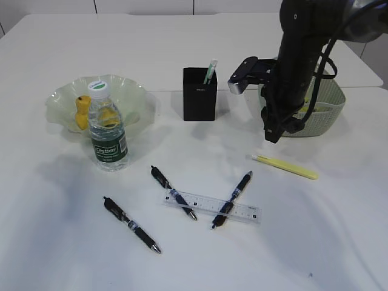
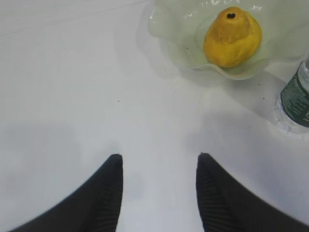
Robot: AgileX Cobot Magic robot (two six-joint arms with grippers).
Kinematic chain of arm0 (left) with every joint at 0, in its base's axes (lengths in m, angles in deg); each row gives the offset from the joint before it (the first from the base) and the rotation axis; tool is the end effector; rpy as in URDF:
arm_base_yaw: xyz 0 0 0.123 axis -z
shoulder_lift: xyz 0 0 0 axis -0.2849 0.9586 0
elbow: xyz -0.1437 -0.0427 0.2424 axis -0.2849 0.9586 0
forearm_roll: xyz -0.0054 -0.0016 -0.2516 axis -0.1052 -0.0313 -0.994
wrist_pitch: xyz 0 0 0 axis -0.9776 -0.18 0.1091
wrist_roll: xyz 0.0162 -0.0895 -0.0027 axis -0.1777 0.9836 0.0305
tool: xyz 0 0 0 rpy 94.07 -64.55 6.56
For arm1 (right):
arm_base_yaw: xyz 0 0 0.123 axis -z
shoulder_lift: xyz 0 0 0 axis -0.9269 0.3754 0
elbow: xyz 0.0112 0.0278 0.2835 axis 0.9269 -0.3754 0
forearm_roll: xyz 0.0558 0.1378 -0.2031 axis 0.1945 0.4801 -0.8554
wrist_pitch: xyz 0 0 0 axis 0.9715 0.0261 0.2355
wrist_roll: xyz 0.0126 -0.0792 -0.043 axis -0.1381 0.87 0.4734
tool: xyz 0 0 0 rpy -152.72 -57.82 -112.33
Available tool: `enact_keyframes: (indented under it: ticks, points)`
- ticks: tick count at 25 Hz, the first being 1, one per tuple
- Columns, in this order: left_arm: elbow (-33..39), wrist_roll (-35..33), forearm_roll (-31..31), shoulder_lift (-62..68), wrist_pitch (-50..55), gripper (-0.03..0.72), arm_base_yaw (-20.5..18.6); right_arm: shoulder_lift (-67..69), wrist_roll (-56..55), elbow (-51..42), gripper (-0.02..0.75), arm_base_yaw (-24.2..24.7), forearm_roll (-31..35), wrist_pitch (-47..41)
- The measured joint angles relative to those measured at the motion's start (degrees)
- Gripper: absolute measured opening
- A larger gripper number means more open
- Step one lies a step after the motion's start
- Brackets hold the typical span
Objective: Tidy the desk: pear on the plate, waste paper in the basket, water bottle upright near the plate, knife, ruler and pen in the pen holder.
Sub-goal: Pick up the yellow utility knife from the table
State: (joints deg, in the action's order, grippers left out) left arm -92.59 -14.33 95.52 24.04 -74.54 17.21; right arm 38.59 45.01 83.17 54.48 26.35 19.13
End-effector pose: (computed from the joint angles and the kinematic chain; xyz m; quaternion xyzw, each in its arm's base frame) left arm 0.2630 0.0011 0.2491 0.0473 0.9068 0.0419 0.4168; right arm 0.4453 0.1056 0.1950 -0.4850 0.8731 -0.0189 0.0465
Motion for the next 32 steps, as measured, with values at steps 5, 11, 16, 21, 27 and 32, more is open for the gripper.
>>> enact_keyframes:
  ticks: [5,11,16,21,27,32]
  points:
    - [0.0,0.0,0.0,0.0,-0.11,0.348,0.0,0.0,1.45,0.0,0.23,0.0,1.61,0.0]
    - [0.0,0.0,0.0,0.0,-0.11,0.348,0.0,2.13,2.33,0.0,0.23,0.0,2.03,0.1]
    - [0.0,0.0,0.0,0.0,-0.11,0.348,0.0,4.15,2.83,0.0,0.221,0.0,2.03,0.21]
    - [0.0,0.0,0.0,0.0,-0.11,0.348,0.0,5.35,2.92,0.0,0.23,0.0,2.03,0.21]
    - [0.0,0.0,0.0,0.0,-0.11,0.348,0.0,5.35,2.92,0.0,0.23,0.13,2.03,0.53]
    - [0.0,0.0,0.0,0.0,-0.11,0.348,0.0,5.35,2.92,0.0,0.23,0.97,2.17,1.12]
